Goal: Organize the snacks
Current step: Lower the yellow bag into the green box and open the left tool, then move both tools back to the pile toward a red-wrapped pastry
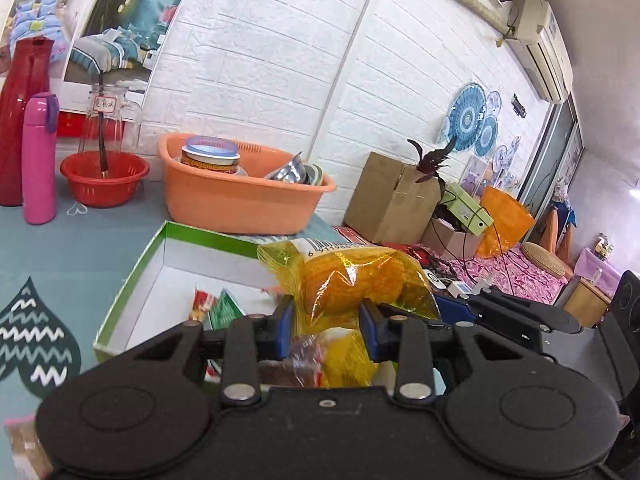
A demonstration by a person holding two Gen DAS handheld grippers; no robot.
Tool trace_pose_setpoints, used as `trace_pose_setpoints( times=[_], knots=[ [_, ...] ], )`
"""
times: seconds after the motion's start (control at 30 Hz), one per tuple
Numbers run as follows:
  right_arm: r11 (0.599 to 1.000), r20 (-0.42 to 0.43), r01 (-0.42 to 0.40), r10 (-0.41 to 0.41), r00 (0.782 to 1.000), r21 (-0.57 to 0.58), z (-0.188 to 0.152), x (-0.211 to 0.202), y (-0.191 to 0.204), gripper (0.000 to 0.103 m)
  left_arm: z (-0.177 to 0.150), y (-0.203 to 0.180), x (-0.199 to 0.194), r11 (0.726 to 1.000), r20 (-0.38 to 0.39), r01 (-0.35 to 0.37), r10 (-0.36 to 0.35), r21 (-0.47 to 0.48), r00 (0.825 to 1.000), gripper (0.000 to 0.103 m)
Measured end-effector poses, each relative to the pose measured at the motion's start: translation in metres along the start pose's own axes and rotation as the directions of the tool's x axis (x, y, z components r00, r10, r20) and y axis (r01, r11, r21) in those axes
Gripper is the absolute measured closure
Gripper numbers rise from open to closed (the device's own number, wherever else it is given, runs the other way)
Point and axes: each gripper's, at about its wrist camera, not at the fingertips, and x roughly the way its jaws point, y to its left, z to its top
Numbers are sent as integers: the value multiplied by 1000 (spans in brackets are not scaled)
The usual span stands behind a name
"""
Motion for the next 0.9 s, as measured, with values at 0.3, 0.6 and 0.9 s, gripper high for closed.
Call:
trace_pose_setpoints(
  times=[0.3, 0.6, 0.9],
  knots=[
    [995, -32, 22, -19, 999, 95, -7, 51, -25, 50, 12, 32, 51, 1000, -50, -19, 18, -22, 999, 50],
    [994, -131, 95, -87, 988, 53, -38, 74, -30, 0, 3, 50, 53, 993, -60, -105, 102, -57, 993, 0],
    [995, -38, 63, -60, 997, 78, -13, 8, -8, 0, 0, 27, -24, 986, -22, -134, 132, -103, 991, 0]
  ],
)
